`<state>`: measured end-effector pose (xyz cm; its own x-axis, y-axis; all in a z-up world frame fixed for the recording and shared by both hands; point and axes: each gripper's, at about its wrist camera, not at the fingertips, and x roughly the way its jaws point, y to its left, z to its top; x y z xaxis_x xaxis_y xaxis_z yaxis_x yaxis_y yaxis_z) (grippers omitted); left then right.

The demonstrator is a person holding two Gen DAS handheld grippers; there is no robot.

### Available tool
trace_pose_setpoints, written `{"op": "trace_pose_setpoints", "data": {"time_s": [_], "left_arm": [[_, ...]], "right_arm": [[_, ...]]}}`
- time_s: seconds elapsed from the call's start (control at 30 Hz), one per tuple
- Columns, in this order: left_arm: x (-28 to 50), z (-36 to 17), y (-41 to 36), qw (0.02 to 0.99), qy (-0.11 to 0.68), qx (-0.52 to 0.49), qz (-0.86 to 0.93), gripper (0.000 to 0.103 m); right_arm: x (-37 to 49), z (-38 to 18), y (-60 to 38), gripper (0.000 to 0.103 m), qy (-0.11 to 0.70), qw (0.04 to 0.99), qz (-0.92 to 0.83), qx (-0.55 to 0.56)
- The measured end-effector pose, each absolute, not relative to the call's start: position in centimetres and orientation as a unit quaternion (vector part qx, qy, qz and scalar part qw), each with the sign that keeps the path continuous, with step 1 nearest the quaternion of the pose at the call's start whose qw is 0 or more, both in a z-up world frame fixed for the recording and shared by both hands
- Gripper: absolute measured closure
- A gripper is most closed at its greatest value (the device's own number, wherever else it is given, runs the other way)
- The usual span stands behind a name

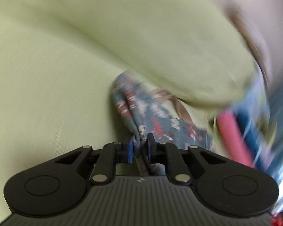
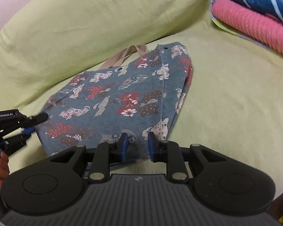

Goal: Fold shopping bag
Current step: 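Grasp the bag's side with the right gripper while the left gripper pinches the other side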

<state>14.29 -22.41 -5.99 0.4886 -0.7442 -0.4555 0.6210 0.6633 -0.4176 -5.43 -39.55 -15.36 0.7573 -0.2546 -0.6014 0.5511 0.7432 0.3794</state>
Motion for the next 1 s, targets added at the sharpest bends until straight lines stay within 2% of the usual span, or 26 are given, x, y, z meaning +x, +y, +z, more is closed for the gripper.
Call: {"op": "trace_pose_setpoints", "data": {"time_s": [0.1,0.23,0.33,0.37,0.47,0.6,0.67,1.0], "left_arm": [[10.4,-3.6,-25.6,0.861,0.209,0.048,-0.462,0.089],[5.5,-3.2,-28.3,0.817,0.109,0.190,-0.533,0.089],[2.5,-3.8,-29.6,0.778,0.074,0.255,-0.569,0.089],[1.6,-4.2,-30.0,0.766,0.070,0.273,-0.578,0.089],[-0.8,-5.9,-31.2,0.739,0.062,0.331,-0.584,0.089],[-1.8,-7.0,-31.8,0.735,0.072,0.349,-0.576,0.087],[-2.0,-7.0,-31.6,0.738,0.071,0.350,-0.573,0.087],[-1.3,-7.1,-31.3,0.753,0.096,0.299,-0.579,0.086]], "right_arm": [[-5.6,-15.5,-39.8,0.084,0.260,0.891,-0.224,0.298],[-6.2,-15.4,-40.8,0.083,0.254,0.879,-0.224,0.334],[-7.4,-15.3,-41.9,0.075,0.239,0.863,-0.230,0.382],[-7.8,-15.1,-42.4,0.067,0.233,0.857,-0.233,0.396],[-9.1,-14.9,-43.5,0.063,0.215,0.846,-0.244,0.422],[-10.8,-14.8,-44.6,0.061,0.172,0.835,-0.240,0.465],[-10.9,-14.9,-45.1,0.056,0.156,0.833,-0.230,0.478],[-6.2,-16.6,-46.3,0.053,0.170,0.810,-0.174,0.533]]}}
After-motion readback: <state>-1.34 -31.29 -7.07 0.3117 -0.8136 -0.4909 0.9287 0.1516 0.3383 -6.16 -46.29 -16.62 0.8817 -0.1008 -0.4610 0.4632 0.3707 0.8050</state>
